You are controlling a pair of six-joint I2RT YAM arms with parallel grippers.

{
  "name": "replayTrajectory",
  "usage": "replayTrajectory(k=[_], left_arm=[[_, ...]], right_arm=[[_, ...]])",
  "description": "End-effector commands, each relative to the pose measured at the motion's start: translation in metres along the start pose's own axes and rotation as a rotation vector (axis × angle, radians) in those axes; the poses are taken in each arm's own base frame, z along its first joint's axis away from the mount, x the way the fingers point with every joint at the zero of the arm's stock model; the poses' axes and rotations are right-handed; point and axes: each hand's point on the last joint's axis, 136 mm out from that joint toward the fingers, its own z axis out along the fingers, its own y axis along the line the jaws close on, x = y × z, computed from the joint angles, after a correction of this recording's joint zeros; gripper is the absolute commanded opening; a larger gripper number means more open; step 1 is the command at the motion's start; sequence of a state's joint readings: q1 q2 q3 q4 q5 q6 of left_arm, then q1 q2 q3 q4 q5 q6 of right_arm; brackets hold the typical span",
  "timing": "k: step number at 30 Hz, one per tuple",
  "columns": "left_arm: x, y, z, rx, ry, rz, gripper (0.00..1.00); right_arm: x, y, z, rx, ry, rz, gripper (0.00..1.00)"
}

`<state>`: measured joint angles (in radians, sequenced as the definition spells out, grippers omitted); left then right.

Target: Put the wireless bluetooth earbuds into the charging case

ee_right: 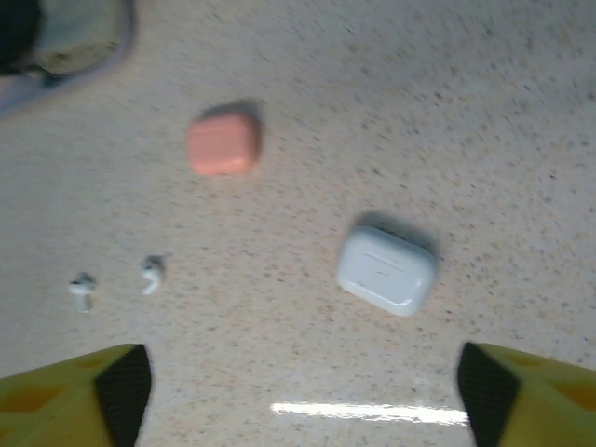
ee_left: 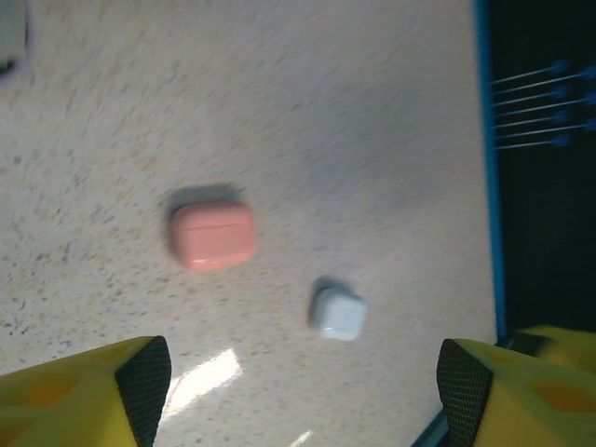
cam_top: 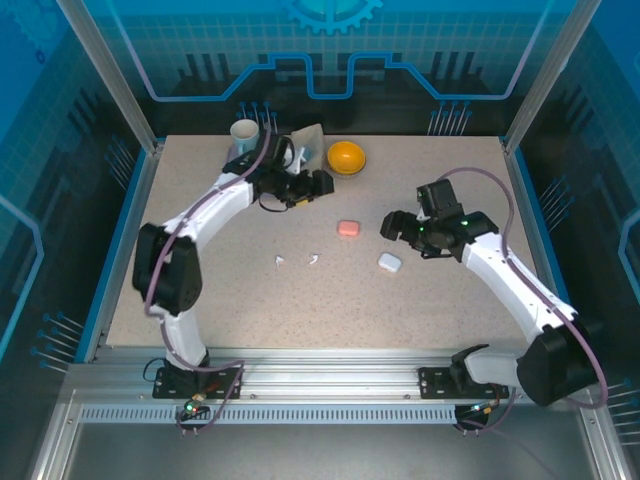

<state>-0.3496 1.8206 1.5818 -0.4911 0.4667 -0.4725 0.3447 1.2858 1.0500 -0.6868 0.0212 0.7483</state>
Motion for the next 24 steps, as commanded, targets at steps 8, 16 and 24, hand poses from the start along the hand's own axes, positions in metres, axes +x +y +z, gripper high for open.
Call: replayTrajectory(k=[8, 16, 24], left_arm=[[-0.016, 0.002, -0.083, -0.141, -0.336, 0.060, 0.99], [-0.012, 0.039, -0.104, -0.227, -0.447, -0.014, 0.99], [-0.010, 0.054, -0.115, -0.185, -0.472, -0.108, 0.99]], right_arm=[[0.032, -0.036, 0.061, 0.302, 0.094, 0.209, 0.95], [0.032, -0.033, 0.088, 0.427, 0.100, 0.283, 0.93], [0.027, -0.030, 0.107, 0.479, 0.126, 0.255, 0.90]])
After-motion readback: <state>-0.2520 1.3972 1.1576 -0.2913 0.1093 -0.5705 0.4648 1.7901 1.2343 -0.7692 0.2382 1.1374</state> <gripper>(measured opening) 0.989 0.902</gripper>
